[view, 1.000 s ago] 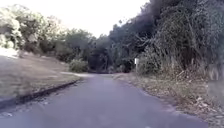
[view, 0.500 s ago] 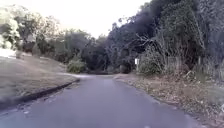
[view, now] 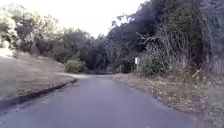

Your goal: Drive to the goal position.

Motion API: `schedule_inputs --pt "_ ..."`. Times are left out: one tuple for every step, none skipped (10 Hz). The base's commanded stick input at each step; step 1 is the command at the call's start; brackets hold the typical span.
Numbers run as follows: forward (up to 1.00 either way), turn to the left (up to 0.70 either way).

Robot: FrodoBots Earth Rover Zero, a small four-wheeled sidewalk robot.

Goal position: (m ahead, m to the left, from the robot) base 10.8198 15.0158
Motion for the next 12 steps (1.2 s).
schedule_inputs --pt "1.00 0.00" --pt "1.00 0.00" --pt "1.00 0.00" --pt "1.00 0.00" --pt "1.00 0.24" --pt "1.00 0.40" --pt "1.00 0.40" --pt "1.00 0.00" --pt "1.00 0.00" --pt "1.00 0.00" --pt "1.00 0.00" --pt "1.00 0.00"
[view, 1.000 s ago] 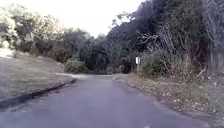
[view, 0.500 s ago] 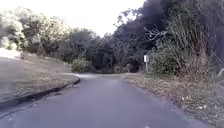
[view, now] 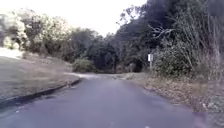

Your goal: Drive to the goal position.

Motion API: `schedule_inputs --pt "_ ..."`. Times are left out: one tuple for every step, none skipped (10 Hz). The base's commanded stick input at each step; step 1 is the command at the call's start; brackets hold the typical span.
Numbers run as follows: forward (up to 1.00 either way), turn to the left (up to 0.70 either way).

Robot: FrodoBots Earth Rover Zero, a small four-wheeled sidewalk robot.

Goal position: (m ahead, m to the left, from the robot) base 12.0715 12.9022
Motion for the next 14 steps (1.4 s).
schedule_inputs --pt "1.00 0.00" --pt "1.00 0.16" --pt "1.00 0.40" --pt "1.00 0.40" --pt "1.00 0.00" --pt "1.00 0.00" --pt "1.00 0.00" --pt "1.00 0.08" --pt "1.00 0.33" --pt "1.00 0.40" --pt "1.00 0.37" --pt "1.00 0.14" --pt "1.00 0.00" --pt "1.00 0.00"
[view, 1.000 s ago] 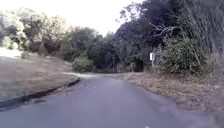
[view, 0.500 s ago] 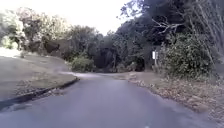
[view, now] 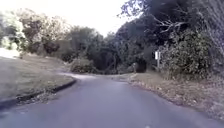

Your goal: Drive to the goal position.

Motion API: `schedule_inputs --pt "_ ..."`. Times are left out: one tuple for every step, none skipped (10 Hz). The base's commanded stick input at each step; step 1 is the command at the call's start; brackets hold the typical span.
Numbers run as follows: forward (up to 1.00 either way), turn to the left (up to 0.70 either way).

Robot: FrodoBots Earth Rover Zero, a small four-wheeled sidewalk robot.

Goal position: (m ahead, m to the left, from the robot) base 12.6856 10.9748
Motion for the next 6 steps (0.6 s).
schedule_inputs --pt "1.00 0.40" --pt "1.00 0.37" --pt "1.00 0.16" --pt "1.00 0.00" --pt "1.00 0.00" --pt "1.00 0.00"
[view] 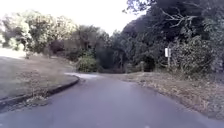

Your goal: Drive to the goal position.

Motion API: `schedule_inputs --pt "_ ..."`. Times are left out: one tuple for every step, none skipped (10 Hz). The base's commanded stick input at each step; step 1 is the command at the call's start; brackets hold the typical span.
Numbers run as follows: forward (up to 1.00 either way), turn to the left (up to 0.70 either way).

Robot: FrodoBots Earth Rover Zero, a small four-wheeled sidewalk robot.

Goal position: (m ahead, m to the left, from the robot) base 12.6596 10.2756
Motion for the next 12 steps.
schedule_inputs --pt "1.00 0.00" --pt "1.00 0.00" --pt "1.00 0.00" --pt "1.00 0.00" --pt "1.00 0.00" --pt "1.00 0.00" --pt "1.00 0.00" --pt "1.00 0.00" --pt "1.00 0.00" --pt "1.00 0.00" --pt "1.00 0.00" --pt "1.00 0.00"
